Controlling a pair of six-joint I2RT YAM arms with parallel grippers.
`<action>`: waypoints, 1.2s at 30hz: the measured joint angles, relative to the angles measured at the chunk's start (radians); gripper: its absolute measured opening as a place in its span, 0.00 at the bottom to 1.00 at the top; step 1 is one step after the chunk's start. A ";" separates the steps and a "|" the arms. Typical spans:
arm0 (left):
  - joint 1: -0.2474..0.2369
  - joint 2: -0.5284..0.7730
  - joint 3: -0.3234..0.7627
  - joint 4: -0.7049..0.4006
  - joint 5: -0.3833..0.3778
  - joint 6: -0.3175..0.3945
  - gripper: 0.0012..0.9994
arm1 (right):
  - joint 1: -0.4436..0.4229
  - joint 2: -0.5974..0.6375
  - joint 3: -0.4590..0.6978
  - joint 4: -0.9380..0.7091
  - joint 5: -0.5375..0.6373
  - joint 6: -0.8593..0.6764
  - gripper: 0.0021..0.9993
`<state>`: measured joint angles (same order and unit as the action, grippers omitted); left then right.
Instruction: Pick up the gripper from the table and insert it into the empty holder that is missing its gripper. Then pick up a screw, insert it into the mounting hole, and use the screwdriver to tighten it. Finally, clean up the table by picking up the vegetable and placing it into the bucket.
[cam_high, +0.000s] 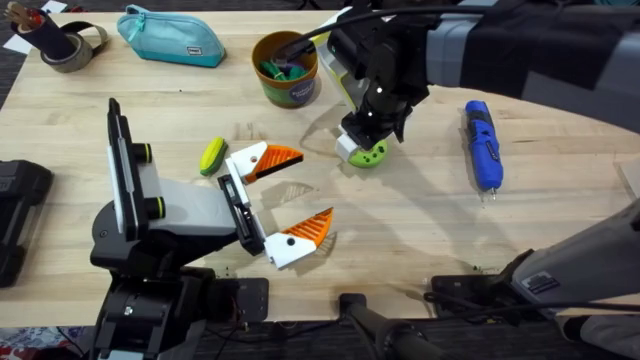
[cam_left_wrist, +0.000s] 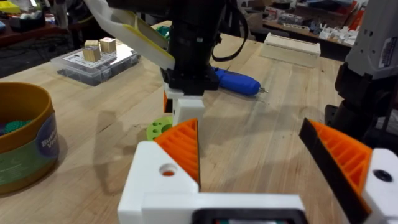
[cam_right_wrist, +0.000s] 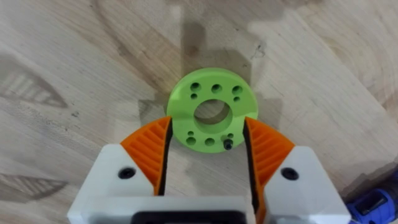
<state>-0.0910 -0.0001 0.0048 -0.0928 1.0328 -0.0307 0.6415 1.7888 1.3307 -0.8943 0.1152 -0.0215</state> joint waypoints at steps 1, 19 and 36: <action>0.000 0.000 0.000 0.000 0.000 0.000 0.99 | 0.000 0.003 0.000 -0.001 -0.001 -0.001 0.66; 0.000 0.000 0.000 0.000 -0.001 0.000 0.99 | -0.008 -0.228 -0.034 -0.076 -0.007 0.101 0.66; 0.000 0.000 0.000 0.000 -0.005 0.000 0.99 | -0.015 -0.420 -0.380 0.136 -0.027 0.224 0.66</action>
<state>-0.0910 0.0002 0.0051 -0.0933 1.0283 -0.0308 0.6265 1.3690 0.9512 -0.7579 0.0879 0.2027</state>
